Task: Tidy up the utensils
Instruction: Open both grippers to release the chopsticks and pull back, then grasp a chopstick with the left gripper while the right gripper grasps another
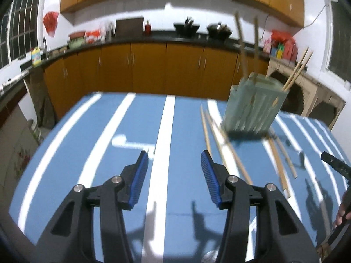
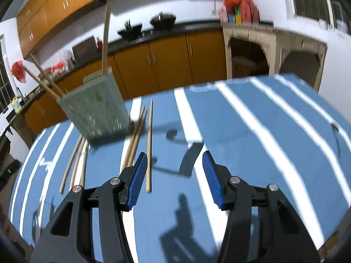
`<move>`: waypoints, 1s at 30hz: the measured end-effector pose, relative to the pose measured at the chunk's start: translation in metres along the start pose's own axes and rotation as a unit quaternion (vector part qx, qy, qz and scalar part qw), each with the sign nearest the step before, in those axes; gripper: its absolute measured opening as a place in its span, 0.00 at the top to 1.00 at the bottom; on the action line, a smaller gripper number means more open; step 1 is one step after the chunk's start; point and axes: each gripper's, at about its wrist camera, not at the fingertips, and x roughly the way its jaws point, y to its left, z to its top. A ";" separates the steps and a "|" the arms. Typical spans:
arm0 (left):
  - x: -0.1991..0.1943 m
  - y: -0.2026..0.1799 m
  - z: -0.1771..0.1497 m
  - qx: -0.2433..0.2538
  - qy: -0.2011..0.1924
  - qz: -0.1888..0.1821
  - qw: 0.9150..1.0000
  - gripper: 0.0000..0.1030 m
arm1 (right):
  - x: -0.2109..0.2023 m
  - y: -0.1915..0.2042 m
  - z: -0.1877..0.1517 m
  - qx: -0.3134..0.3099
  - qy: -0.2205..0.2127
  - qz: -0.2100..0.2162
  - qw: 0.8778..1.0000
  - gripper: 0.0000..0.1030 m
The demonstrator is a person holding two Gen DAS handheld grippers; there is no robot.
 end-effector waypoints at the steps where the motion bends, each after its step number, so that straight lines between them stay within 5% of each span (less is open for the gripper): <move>1: 0.004 0.002 -0.001 -0.002 0.007 -0.001 1.000 0.51 | 0.004 0.003 -0.004 -0.001 0.011 0.003 1.000 0.54; 17: 0.046 -0.006 -0.012 -0.017 0.063 -0.033 0.997 0.52 | 0.075 0.048 -0.008 -0.078 0.081 -0.008 0.994 0.72; 22: 0.059 -0.013 -0.008 -0.011 0.070 -0.041 0.997 0.52 | 0.076 0.044 -0.011 -0.082 0.071 -0.018 0.994 0.93; 30: 0.092 -0.047 0.000 0.042 0.080 -0.042 0.995 0.53 | 0.063 0.007 -0.012 -0.029 0.064 -0.034 0.997 0.93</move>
